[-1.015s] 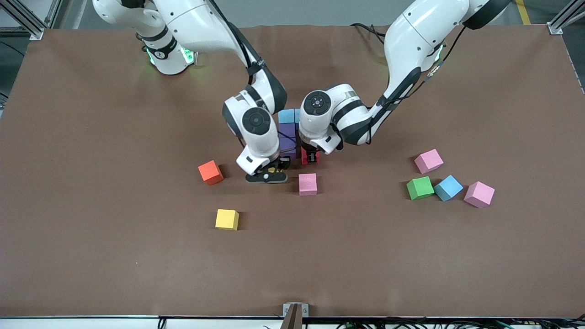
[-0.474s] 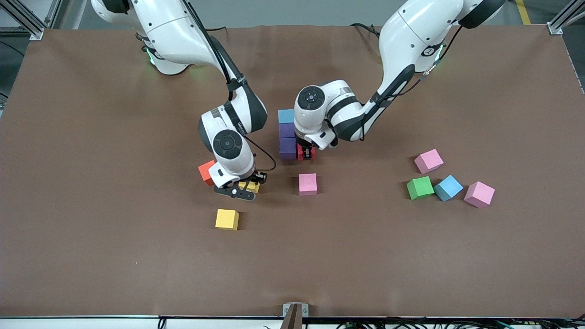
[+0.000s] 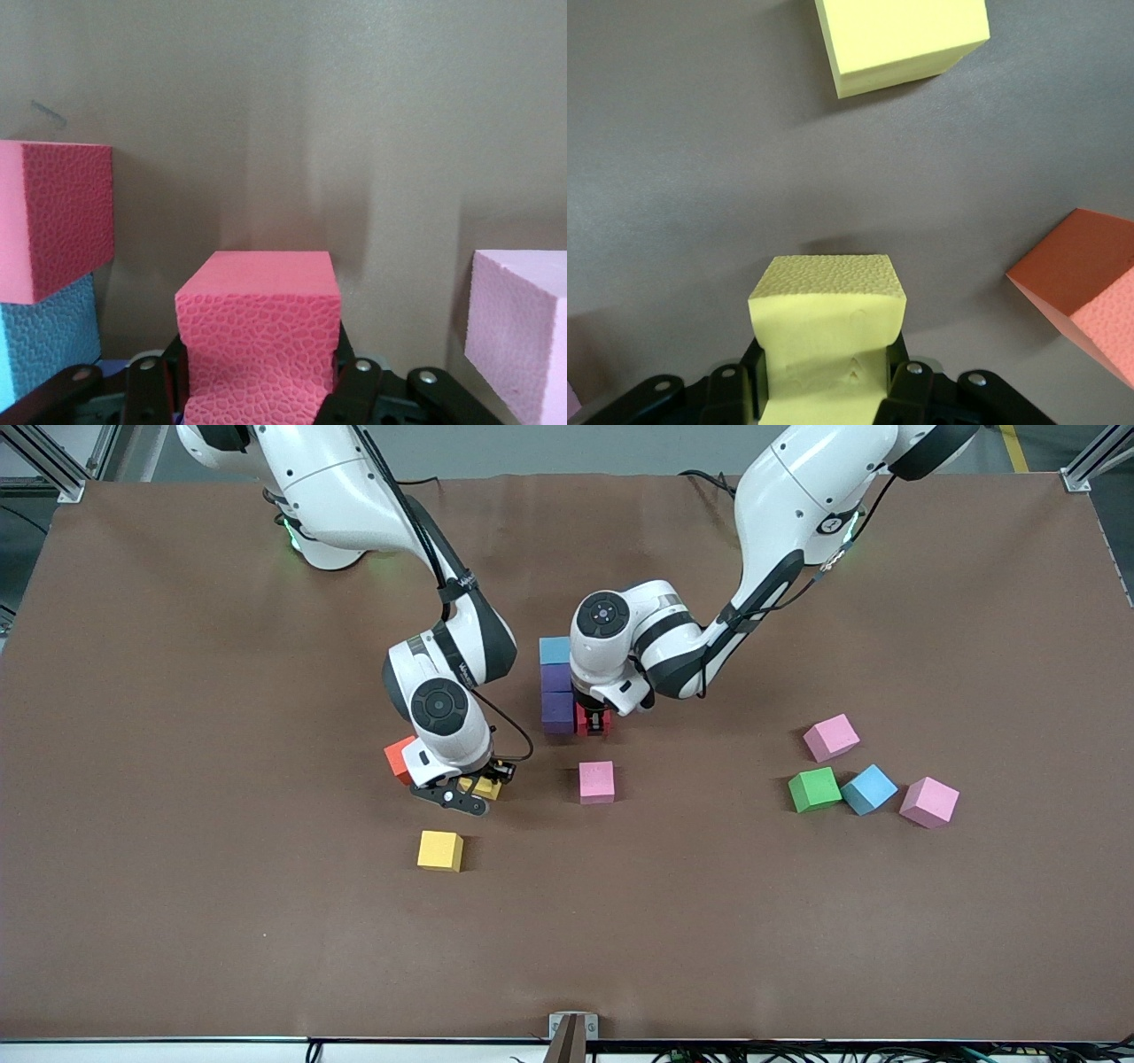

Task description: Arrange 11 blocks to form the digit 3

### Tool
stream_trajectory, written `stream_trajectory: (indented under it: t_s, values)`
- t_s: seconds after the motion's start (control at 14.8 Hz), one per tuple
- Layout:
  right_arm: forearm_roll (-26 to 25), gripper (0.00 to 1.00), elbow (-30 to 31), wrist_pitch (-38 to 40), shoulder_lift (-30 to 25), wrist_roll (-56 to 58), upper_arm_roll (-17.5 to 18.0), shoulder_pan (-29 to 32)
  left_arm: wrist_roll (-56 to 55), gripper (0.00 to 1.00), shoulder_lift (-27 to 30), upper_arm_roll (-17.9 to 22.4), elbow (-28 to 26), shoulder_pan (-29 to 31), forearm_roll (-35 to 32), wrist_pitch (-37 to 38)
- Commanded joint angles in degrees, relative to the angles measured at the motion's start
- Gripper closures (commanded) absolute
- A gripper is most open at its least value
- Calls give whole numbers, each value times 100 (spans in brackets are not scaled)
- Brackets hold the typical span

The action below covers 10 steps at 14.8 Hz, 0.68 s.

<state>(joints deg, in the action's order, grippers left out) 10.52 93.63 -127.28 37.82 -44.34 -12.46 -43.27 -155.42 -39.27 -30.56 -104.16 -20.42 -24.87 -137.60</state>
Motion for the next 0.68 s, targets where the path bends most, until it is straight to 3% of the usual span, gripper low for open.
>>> stream_trajectory:
  t_s: [0.0,0.61]
  values:
    - [73,100,94,28,-100,-39,69,65,-129,0,86,50,54,-23,17,-4]
    - [90,100,33,-60,-82,-205,95,-5,249,0,1008,-125,-789,82,79,136]
